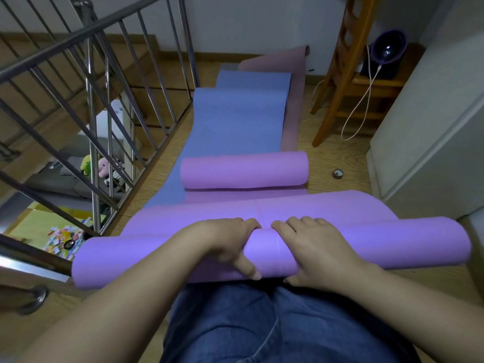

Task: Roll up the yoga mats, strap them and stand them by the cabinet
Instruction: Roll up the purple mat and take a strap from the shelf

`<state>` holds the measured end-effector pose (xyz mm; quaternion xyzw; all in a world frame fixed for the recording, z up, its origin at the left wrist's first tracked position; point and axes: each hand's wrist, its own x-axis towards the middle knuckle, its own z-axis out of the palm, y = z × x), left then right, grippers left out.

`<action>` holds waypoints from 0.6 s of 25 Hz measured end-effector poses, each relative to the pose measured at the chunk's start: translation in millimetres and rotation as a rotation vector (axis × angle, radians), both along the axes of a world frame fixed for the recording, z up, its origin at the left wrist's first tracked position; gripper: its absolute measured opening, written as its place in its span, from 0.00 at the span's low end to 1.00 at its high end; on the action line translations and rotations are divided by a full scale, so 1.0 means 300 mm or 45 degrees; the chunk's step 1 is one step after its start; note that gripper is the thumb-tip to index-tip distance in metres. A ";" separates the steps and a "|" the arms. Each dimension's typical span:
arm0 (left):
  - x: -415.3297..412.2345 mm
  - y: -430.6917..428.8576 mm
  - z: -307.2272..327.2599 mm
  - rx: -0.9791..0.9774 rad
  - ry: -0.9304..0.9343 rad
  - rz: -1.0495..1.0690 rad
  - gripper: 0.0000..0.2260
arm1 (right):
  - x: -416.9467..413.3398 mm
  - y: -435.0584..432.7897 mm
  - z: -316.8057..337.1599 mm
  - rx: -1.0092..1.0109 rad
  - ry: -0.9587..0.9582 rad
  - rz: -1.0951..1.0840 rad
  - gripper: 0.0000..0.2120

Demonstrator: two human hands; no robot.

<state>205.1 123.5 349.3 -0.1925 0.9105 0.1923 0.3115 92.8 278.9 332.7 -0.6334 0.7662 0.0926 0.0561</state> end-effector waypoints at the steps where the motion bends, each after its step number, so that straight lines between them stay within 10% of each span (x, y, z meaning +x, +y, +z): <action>1: 0.003 0.022 -0.005 -0.111 0.055 -0.023 0.41 | -0.019 -0.017 0.012 0.033 -0.075 -0.016 0.40; 5: 0.047 0.126 -0.062 -0.640 0.314 -0.109 0.43 | -0.084 -0.102 0.034 0.207 -0.290 0.014 0.42; 15: -0.013 0.032 -0.048 -0.367 0.266 -0.067 0.40 | -0.100 -0.019 0.007 0.036 -0.014 0.010 0.41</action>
